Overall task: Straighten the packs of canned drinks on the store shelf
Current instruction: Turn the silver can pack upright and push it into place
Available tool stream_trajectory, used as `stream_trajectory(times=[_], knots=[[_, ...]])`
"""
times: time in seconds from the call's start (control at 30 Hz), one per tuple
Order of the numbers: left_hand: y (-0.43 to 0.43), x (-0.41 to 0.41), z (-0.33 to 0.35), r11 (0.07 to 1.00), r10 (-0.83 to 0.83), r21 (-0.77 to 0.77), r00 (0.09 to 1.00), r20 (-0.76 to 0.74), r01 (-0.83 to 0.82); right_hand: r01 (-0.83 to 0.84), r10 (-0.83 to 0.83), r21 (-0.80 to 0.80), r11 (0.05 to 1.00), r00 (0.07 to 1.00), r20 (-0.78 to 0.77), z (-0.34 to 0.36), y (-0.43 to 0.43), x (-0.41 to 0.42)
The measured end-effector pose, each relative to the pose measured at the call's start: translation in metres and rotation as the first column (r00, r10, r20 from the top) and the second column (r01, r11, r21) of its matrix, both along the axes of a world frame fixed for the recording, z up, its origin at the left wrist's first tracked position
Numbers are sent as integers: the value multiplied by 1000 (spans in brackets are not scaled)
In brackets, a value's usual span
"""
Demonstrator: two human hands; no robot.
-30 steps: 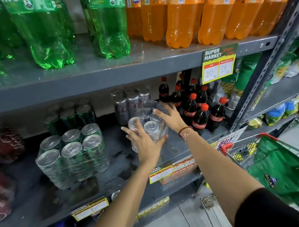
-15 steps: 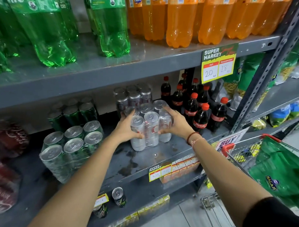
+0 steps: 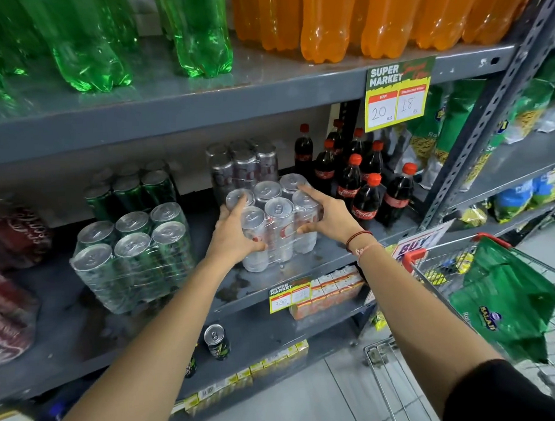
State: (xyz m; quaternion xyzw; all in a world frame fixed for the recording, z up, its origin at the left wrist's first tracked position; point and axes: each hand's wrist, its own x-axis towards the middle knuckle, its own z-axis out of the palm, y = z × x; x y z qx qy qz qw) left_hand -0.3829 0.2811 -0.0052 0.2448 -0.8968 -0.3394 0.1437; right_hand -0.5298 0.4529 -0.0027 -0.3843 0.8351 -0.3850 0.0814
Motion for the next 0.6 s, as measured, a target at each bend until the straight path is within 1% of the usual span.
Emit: stream_trajectory(times=[0.2, 0.4, 0.6], knots=[[20, 15, -2, 999, 1, -34, 1000, 4, -1, -14, 15, -13, 1000, 1000, 24, -4, 20, 11], [28, 22, 0, 1000, -4, -28, 1000, -3, 4, -21, 22, -10, 1000, 999, 24, -6, 29, 18], [30, 25, -1, 1000, -12, -22, 1000, 2, 12, 6, -7, 11, 1000, 999, 53, -6, 30, 20]])
